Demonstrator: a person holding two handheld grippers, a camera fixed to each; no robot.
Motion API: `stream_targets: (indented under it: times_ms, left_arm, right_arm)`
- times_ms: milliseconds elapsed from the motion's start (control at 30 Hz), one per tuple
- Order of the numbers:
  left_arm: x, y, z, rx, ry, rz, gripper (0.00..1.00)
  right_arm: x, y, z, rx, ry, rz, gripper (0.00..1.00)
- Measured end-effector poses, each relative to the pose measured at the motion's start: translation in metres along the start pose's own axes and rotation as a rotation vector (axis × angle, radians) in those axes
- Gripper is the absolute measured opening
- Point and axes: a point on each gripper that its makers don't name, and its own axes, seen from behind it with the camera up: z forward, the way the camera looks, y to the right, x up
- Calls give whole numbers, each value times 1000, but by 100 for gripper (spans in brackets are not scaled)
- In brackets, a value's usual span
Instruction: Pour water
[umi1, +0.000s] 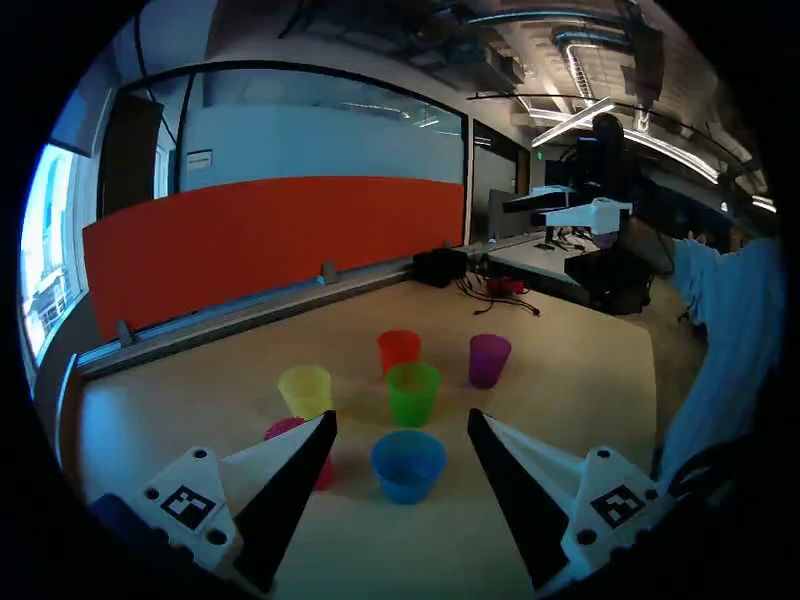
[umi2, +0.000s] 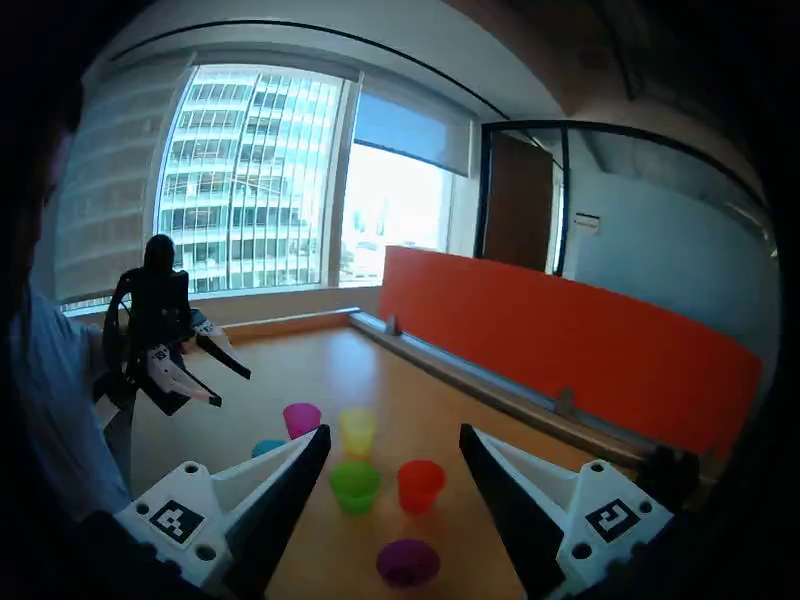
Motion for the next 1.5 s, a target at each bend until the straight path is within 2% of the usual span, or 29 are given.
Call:
stream_targets:
  times_ms: [200,500,933,1267,1500]
  left_arm:
    - [-16,2,6,-14,-23,-18,98]
    - [-47,8,20,-26,-79,1,98]
    - [-93,9,41,-28,-170,12,98]
    - [-116,6,56,-28,-224,23,98]
    - [-121,7,67,-34,-242,29,98]
  right_arm:
    - [-14,-2,5,18,-32,5,100]
    - [-36,-7,14,41,-84,-5,100]
    - [-64,-14,28,68,-131,2,100]
    - [-83,-17,37,78,-161,-3,100]
    - [-94,-19,43,92,-175,4,100]
